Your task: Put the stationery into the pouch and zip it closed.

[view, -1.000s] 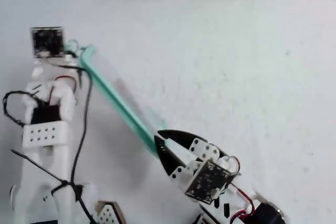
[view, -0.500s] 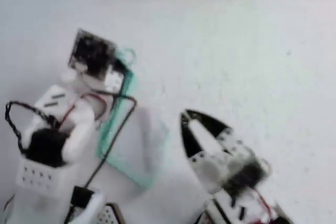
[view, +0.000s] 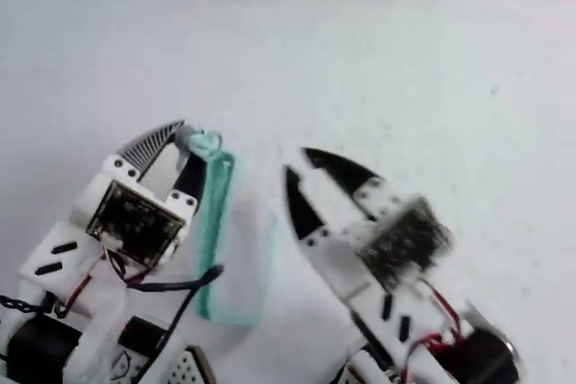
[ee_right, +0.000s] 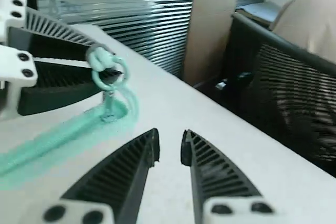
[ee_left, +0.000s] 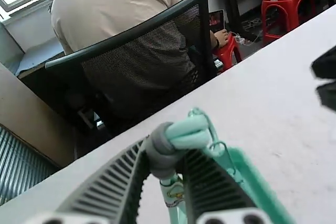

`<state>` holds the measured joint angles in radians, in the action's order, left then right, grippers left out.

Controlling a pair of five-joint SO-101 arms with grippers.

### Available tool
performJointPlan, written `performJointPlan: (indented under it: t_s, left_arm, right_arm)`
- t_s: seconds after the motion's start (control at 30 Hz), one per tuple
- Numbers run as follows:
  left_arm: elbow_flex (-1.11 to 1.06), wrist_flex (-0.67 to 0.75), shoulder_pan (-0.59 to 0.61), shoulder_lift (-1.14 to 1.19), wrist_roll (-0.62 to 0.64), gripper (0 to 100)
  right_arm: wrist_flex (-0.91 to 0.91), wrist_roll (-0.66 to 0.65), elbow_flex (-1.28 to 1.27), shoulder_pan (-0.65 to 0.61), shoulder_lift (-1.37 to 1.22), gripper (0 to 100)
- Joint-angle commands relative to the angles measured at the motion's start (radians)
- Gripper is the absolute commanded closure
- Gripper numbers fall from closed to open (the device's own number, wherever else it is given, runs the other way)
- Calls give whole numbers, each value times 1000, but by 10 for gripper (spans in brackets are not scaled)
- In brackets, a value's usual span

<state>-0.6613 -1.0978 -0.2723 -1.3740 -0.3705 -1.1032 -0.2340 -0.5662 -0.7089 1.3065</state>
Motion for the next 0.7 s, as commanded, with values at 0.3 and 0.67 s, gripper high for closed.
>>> performJointPlan:
  t_s: [0.3,0.67]
  left_arm:
    - [-3,71,-8,-16,-112,977]
    - [-3,69,-10,-18,-112,977]
  right_arm:
    - [-262,138,431,-200,-371,779]
    - [-585,144,838,-305,-662,783]
